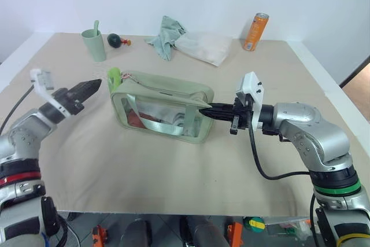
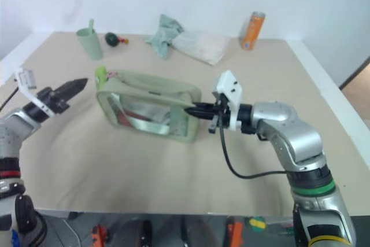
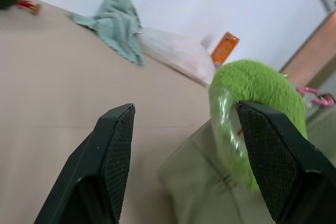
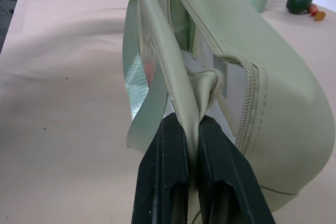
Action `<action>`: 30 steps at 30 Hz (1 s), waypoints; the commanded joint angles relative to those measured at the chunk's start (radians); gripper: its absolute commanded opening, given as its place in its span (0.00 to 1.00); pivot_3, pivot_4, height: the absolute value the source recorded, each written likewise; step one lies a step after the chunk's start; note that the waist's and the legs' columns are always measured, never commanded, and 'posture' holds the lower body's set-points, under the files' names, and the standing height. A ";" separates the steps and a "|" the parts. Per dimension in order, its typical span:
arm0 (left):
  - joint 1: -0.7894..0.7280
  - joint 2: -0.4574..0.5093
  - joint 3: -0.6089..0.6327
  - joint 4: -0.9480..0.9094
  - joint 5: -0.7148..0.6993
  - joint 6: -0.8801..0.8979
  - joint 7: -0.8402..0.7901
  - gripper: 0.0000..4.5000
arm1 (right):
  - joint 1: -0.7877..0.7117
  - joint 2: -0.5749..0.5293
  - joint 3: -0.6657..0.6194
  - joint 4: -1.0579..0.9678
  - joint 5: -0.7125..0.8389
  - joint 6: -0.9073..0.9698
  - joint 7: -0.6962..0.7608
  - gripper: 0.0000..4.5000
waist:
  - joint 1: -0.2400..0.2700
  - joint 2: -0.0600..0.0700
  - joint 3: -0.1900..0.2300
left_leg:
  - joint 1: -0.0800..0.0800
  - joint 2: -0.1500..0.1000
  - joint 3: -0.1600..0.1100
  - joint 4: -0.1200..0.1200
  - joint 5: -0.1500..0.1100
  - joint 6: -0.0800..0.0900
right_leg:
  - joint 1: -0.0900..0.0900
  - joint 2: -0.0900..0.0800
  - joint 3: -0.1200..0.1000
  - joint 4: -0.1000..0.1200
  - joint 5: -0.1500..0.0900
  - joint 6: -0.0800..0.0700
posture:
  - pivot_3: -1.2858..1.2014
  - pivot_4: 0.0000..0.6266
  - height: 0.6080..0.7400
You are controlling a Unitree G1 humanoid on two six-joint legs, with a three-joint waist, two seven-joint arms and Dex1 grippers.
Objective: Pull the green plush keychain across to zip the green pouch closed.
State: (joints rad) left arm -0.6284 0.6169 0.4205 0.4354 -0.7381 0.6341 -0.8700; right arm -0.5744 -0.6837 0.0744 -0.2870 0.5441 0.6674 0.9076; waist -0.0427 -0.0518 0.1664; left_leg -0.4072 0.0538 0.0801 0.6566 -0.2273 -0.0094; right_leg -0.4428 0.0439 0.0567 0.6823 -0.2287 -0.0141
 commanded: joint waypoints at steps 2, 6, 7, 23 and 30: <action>-0.041 -0.005 -0.054 0.016 0.026 0.000 -0.049 0.70 | 0.010 -0.017 -0.034 -0.051 0.003 0.011 -0.015 0.02 | -0.002 0.000 0.000 | 0.000 0.000 0.000 0.000 0.000 0.000 | 0.000 0.000 0.000 0.000 0.000 0.000 | 0.52 0.24 1.00; -0.052 -0.001 -0.075 0.027 0.030 0.015 -0.076 0.70 | 0.018 -0.021 -0.040 -0.062 0.002 0.016 -0.027 0.02 | -0.001 0.000 0.000 | 0.000 0.000 0.000 0.000 0.000 0.000 | 0.000 0.000 0.000 0.000 0.000 0.000 | 0.52 0.24 1.00; -0.055 0.000 -0.082 0.033 0.037 0.014 -0.081 0.70 | 0.019 -0.021 -0.041 -0.064 0.002 0.017 -0.029 0.02 | -0.001 0.000 0.000 | 0.000 0.000 -0.001 0.000 0.000 0.000 | 0.000 0.000 0.000 0.000 0.000 0.000 | 0.52 0.24 1.00; -0.136 -0.042 -0.011 -0.052 -0.055 0.028 -0.053 0.02 | 0.019 -0.019 -0.029 -0.060 -0.008 0.010 -0.030 0.00 | 0.000 0.000 0.000 | 0.000 -0.001 -0.001 0.000 0.000 0.000 | 0.000 -0.001 0.000 0.000 0.000 0.000 | 0.52 0.24 1.00; -0.172 -0.055 -0.117 -0.243 -0.056 0.075 -0.067 0.02 | 0.014 -0.013 -0.026 -0.056 -0.012 0.007 -0.028 0.00 | 0.000 0.000 0.000 | 0.000 -0.002 -0.001 0.000 0.000 0.000 | 0.001 -0.001 0.000 0.000 0.000 0.000 | 0.52 0.24 1.00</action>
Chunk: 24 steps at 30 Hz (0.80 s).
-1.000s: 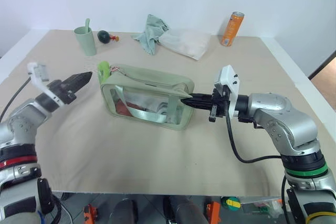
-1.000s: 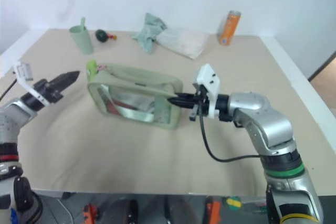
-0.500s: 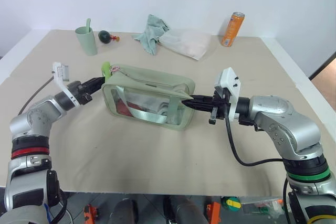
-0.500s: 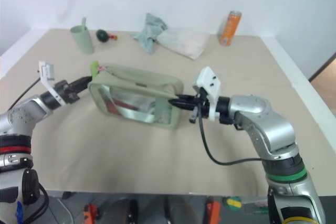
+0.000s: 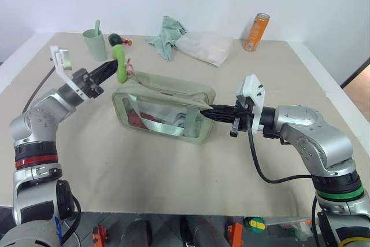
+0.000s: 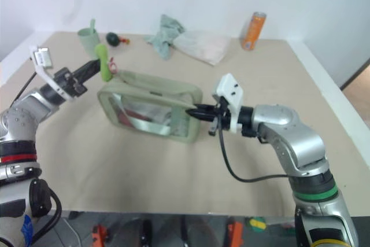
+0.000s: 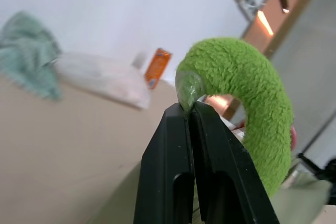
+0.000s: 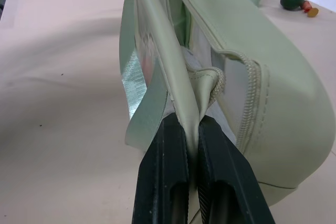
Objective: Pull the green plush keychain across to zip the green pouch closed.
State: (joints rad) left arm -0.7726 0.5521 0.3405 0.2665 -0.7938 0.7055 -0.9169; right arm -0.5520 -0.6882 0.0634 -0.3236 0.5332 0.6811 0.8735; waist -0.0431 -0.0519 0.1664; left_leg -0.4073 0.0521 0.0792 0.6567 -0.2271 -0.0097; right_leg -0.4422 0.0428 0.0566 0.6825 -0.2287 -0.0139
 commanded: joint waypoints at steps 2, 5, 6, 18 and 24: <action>-0.030 0.027 -0.112 -0.116 0.053 -0.011 -0.048 0.02 | -0.008 -0.008 -0.015 -0.021 -0.003 -0.007 0.006 0.00 | 0.000 0.000 0.000 | 0.000 0.000 0.000 0.000 0.000 0.000 | 0.000 0.000 0.000 0.000 0.000 0.000 | 0.52 0.24 1.00; -0.040 0.048 -0.211 -0.137 0.146 -0.062 -0.072 0.02 | -0.008 -0.005 -0.013 -0.021 -0.006 -0.008 0.003 0.00 | 0.000 0.000 0.000 | 0.000 0.000 0.000 0.000 0.000 0.000 | 0.000 0.000 0.000 0.000 0.000 0.000 | 0.52 0.24 1.00; -0.045 0.052 -0.231 -0.133 0.169 -0.074 -0.077 0.02 | -0.007 -0.004 -0.013 -0.022 -0.007 -0.008 0.002 0.00 | 0.000 0.000 0.000 | 0.001 0.000 0.000 0.000 0.000 0.000 | 0.000 0.000 0.000 0.000 0.000 0.000 | 0.52 0.24 1.00; -0.091 0.045 -0.191 -0.061 0.160 -0.062 -0.093 0.60 | 0.008 -0.004 -0.022 -0.040 -0.004 -0.004 -0.014 0.00 | 0.000 0.000 0.000 | 0.000 0.000 0.000 0.000 0.000 0.000 | 0.000 0.000 0.000 0.000 0.000 0.000 | 0.52 0.24 1.00; -0.104 0.045 -0.087 -0.055 0.070 -0.020 -0.068 0.66 | -0.002 -0.001 -0.015 -0.029 -0.006 -0.008 -0.007 0.00 | 0.000 0.000 0.000 | 0.000 0.000 0.000 0.000 0.000 0.000 | 0.000 0.000 0.000 0.000 0.000 0.000 | 0.52 0.24 1.00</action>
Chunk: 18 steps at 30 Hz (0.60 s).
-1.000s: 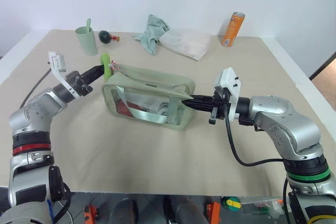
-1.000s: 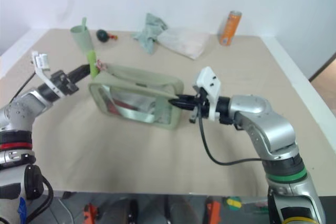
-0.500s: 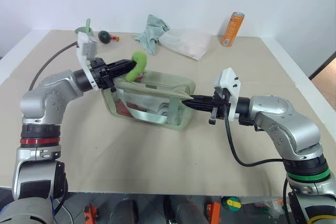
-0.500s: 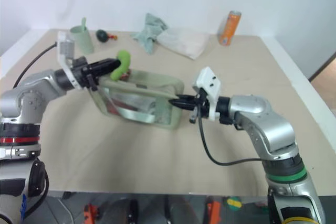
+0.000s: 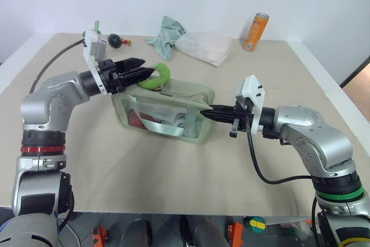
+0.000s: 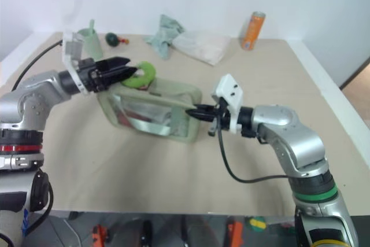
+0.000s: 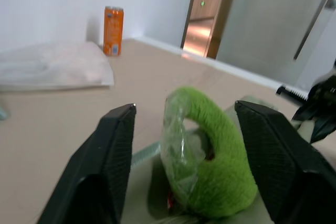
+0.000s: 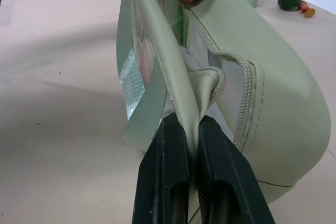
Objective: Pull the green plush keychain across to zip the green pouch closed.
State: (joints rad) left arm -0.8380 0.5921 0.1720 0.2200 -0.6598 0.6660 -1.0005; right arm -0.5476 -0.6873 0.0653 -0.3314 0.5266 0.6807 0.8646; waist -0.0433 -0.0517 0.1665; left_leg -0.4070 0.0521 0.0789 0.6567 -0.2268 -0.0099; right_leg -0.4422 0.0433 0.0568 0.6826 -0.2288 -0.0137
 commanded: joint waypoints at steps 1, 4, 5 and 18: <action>-0.040 0.016 0.136 0.003 -0.103 0.035 0.030 0.66 | -0.009 0.000 -0.012 -0.021 0.000 -0.009 0.004 0.00 | 0.000 0.000 0.000 | 0.000 0.000 0.000 0.000 0.000 0.000 | 0.000 0.000 0.000 0.000 0.000 0.000 | 0.52 0.24 1.00; -0.001 0.083 0.218 0.039 -0.127 0.039 0.026 0.66 | -0.014 0.010 -0.007 -0.018 0.001 -0.009 0.007 0.00 | -0.005 0.000 0.000 | 0.000 0.001 0.000 0.000 0.000 0.000 | 0.000 0.000 0.000 0.000 0.000 0.000 | 0.52 0.24 1.00; 0.029 0.107 0.217 0.034 -0.116 0.030 0.001 0.66 | -0.014 0.010 -0.005 -0.017 -0.001 -0.010 0.008 0.00 | -0.005 0.000 0.000 | 0.000 0.001 0.000 0.000 0.000 0.000 | 0.000 0.001 0.000 0.000 0.000 0.000 | 0.52 0.24 1.00; 0.380 0.207 0.171 -0.053 -0.040 -0.054 -0.172 0.66 | -0.006 0.017 -0.004 -0.025 -0.002 -0.007 0.008 0.00 | -0.002 0.000 0.000 | 0.002 0.002 0.001 -0.001 0.001 -0.001 | 0.000 0.000 -0.001 0.000 -0.001 -0.001 | 0.52 0.24 1.00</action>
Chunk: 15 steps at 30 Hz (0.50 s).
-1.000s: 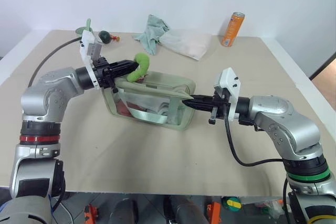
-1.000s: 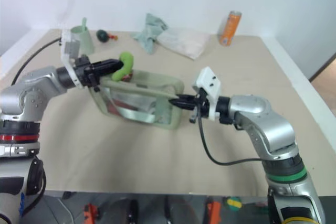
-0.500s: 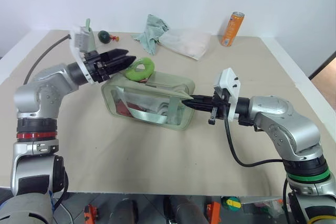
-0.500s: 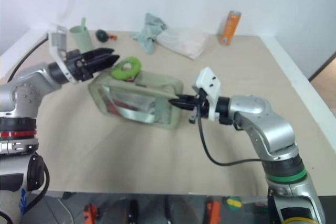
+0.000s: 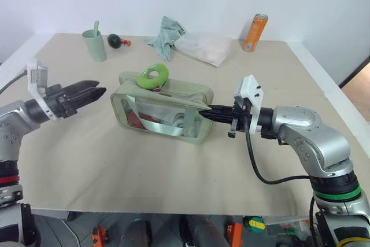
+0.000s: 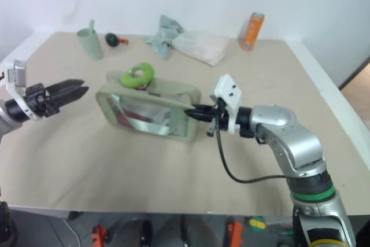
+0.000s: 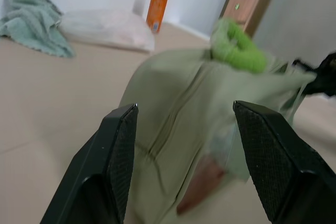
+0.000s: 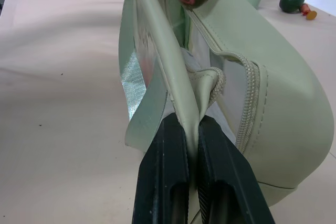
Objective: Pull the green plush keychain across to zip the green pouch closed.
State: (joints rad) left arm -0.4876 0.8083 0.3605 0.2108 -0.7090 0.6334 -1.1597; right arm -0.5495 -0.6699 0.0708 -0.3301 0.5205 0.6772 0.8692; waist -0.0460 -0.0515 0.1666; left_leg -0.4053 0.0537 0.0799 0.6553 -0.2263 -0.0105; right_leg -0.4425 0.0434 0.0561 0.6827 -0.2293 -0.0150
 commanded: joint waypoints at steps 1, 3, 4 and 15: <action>0.034 -0.019 -0.024 -0.048 0.006 -0.021 -0.011 0.66 | -0.004 -0.001 -0.010 -0.027 0.004 -0.003 0.003 0.00 | 0.001 0.000 0.000 | 0.000 0.000 0.000 0.000 0.000 0.000 | 0.000 0.000 0.000 0.000 0.000 0.000 | 0.52 0.24 1.00; 0.032 -0.033 -0.035 -0.051 0.001 -0.017 -0.010 0.66 | -0.004 -0.001 -0.010 -0.026 0.004 -0.002 0.003 0.00 | 0.001 0.000 0.000 | -0.001 0.000 -0.001 0.000 0.000 0.000 | 0.000 0.000 -0.001 0.000 0.000 0.000 | 0.52 0.24 1.00; 0.032 -0.040 -0.047 -0.054 0.002 -0.014 -0.010 0.66 | -0.003 -0.001 -0.011 -0.028 0.004 -0.002 0.002 0.00 | 0.001 0.000 0.000 | -0.001 0.000 -0.001 0.000 0.000 0.000 | 0.000 0.000 -0.001 0.000 0.000 0.000 | 0.52 0.24 1.00; -0.058 -0.120 -0.091 -0.005 -0.002 -0.003 0.028 0.26 | 0.018 -0.012 -0.029 -0.051 0.013 0.012 -0.011 0.00 | 0.001 0.000 0.000 | -0.001 0.000 -0.001 0.000 0.000 0.000 | 0.000 0.000 -0.001 0.000 0.000 0.000 | 0.52 0.24 1.00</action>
State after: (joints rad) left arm -0.5122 0.6904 0.2506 0.2270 -0.6857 0.6310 -1.1300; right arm -0.5371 -0.6727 0.0610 -0.3424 0.5240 0.6853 0.8598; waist -0.0448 -0.0519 0.1665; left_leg -0.4063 0.0536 0.0791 0.6555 -0.2263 -0.0104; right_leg -0.4426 0.0439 0.0557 0.6827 -0.2293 -0.0148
